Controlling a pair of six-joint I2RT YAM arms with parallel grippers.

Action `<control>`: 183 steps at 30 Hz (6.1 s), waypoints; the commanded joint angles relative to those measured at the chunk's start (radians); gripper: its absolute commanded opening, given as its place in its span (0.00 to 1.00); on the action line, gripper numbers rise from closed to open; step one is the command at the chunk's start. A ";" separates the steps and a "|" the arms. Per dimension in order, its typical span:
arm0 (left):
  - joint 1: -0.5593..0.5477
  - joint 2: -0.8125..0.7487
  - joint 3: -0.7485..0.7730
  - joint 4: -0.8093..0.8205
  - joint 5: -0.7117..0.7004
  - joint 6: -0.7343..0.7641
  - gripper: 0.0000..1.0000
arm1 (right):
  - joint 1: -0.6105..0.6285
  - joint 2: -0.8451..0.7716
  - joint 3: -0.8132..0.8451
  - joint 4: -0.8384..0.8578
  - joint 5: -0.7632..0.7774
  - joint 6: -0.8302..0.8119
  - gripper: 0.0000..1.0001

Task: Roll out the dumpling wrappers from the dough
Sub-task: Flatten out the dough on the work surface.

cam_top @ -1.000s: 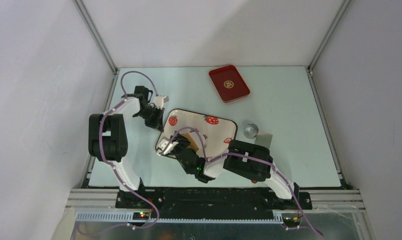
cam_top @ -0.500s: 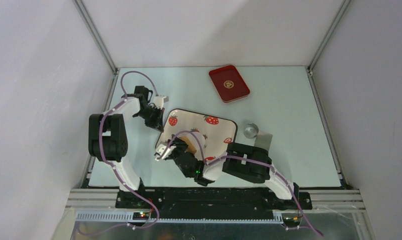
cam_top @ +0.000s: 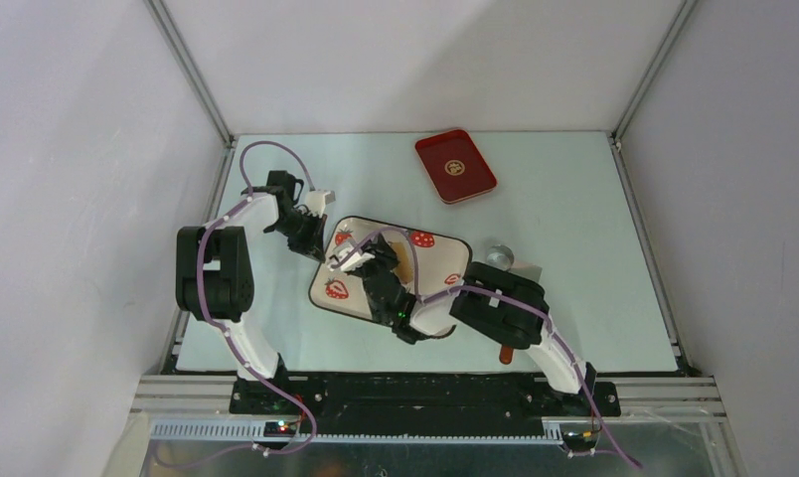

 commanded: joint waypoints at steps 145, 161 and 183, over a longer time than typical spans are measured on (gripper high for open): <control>0.009 -0.083 0.006 0.002 0.034 -0.010 0.00 | 0.166 0.155 0.044 0.079 -0.078 -0.025 0.00; 0.009 -0.084 0.008 0.001 0.036 -0.009 0.00 | 0.176 0.154 0.043 0.086 -0.089 -0.034 0.00; 0.009 -0.086 0.007 0.002 0.031 -0.008 0.00 | 0.198 0.155 0.043 0.134 -0.108 -0.083 0.00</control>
